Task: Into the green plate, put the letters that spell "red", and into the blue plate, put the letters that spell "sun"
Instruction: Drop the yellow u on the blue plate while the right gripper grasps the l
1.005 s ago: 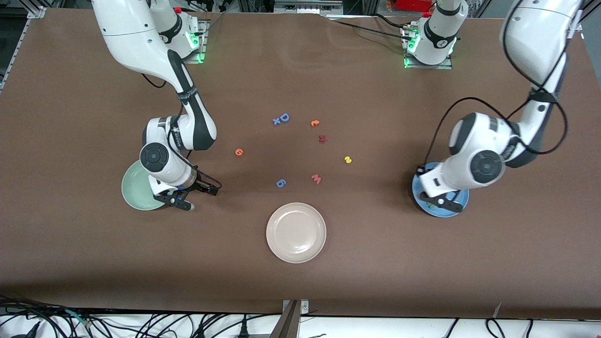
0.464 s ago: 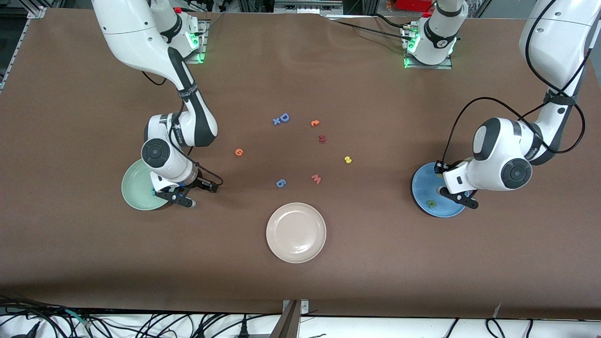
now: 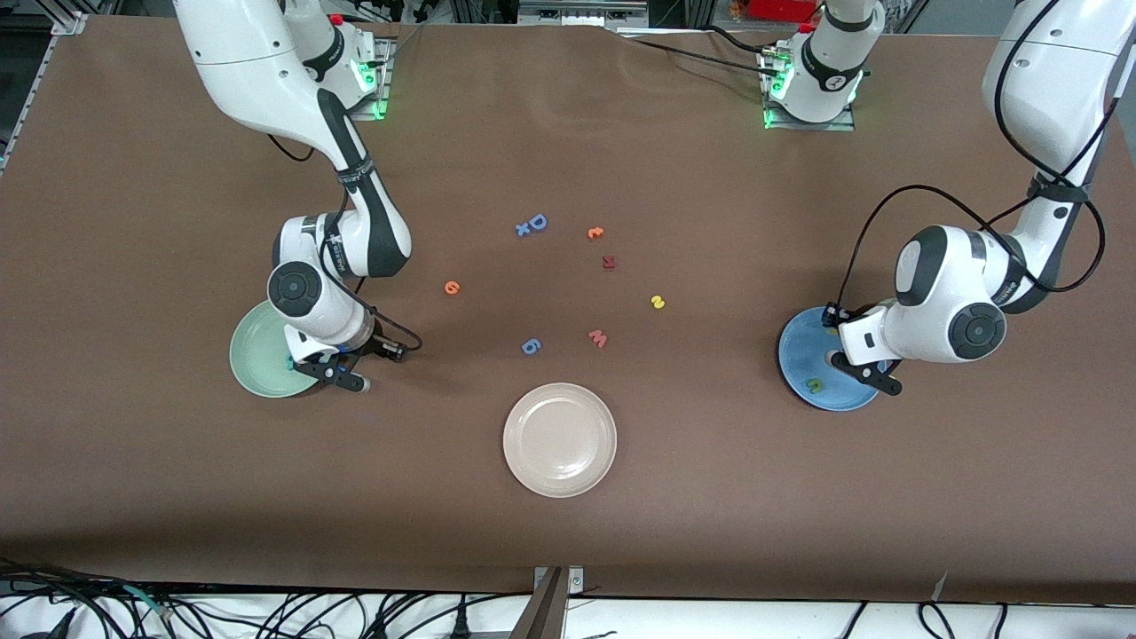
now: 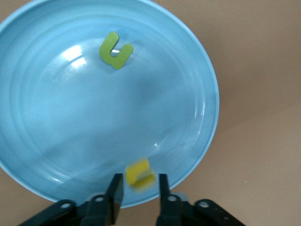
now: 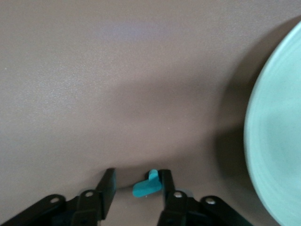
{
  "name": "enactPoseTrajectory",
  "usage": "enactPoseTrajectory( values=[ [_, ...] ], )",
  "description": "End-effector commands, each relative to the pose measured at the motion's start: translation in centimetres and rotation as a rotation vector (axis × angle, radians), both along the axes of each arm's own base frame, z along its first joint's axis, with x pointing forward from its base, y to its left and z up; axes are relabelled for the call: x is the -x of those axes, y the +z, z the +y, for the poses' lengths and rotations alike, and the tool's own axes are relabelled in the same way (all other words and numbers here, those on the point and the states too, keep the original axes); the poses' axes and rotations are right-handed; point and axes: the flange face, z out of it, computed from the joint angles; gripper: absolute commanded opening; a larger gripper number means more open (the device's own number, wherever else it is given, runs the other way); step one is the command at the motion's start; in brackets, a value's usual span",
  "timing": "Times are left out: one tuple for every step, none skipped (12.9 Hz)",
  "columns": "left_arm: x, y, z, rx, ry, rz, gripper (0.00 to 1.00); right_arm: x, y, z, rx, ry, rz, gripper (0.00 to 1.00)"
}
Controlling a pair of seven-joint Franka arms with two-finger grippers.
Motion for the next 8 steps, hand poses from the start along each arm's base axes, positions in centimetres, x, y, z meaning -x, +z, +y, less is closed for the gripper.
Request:
enactPoseTrajectory(
  values=[
    [-0.1,0.4,-0.2,0.032,-0.003,-0.003,1.00,1.0,0.7,0.0,-0.017,0.005,0.000,0.40],
    [0.0,0.6,-0.8,0.033,-0.002,0.000,1.00,1.1,0.8,-0.1,-0.017,0.011,0.002,0.38],
    [0.1,1.3,-1.9,0.037,-0.005,0.004,1.00,1.2,0.7,-0.2,-0.017,0.017,0.004,0.35],
    [0.3,2.1,-3.7,0.037,0.000,0.013,1.00,1.3,0.7,-0.3,-0.017,0.016,0.005,0.32],
    [0.5,3.2,-5.4,0.020,0.043,0.016,1.00,1.4,0.8,-0.2,-0.017,0.019,0.007,0.28],
    [1.1,3.8,-7.9,0.005,0.082,0.028,1.00,1.5,0.8,-0.4,-0.017,0.017,0.009,0.26],
    [1.7,4.4,-10.7,-0.010,0.130,0.038,1.00,1.5,0.8,-0.3,-0.017,0.018,0.009,0.24],
    [2.3,5.1,-13.2,-0.025,0.180,0.042,1.00,1.4,0.8,-0.3,-0.018,0.017,0.007,0.23]
  ],
)
